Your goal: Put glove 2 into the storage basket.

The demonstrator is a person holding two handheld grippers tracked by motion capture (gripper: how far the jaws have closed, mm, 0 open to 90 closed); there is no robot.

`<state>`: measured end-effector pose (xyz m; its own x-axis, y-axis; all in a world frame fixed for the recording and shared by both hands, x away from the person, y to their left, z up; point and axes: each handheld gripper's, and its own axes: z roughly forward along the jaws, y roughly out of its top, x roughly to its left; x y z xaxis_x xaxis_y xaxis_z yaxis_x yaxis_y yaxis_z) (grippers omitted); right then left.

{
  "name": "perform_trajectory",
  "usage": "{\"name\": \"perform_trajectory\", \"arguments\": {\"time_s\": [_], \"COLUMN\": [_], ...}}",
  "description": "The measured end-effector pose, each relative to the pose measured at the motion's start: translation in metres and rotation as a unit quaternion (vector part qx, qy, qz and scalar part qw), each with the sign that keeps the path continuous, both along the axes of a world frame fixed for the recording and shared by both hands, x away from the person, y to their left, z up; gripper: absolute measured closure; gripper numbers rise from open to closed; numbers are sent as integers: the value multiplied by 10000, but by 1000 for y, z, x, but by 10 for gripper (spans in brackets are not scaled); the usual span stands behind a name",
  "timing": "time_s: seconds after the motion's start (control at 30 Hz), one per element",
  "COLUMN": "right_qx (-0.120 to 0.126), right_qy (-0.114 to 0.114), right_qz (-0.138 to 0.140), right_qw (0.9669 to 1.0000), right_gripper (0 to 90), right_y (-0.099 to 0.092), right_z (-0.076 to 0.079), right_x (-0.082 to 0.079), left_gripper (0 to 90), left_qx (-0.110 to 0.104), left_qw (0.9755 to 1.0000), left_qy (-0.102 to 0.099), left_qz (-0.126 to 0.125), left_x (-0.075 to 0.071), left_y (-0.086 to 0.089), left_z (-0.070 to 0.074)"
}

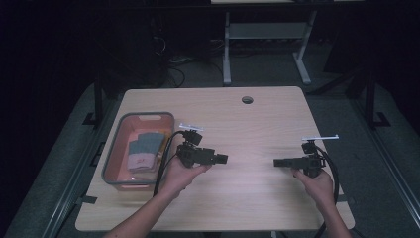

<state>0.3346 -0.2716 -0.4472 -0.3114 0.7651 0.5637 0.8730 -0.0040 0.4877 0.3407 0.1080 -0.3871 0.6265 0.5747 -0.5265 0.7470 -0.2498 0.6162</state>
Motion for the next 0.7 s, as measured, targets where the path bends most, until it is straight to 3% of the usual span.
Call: {"name": "perform_trajectory", "arguments": {"time_s": [0.23, 0.7], "right_qx": [-169, -78], "right_qy": [-70, -209], "right_qz": [-65, -147], "right_qw": [9998, 9996], "right_gripper": [334, 316], "right_y": [-4, -12], "right_z": [-13, -17], "right_x": [-10, -28], "left_gripper": [274, 264], "left_qx": [-69, -155], "left_qw": [10000, 9996], "left_qy": [9, -44], "left_qz": [-40, -224], "left_x": [-9, -36], "left_y": [0, 5], "left_z": [-9, -25]}}
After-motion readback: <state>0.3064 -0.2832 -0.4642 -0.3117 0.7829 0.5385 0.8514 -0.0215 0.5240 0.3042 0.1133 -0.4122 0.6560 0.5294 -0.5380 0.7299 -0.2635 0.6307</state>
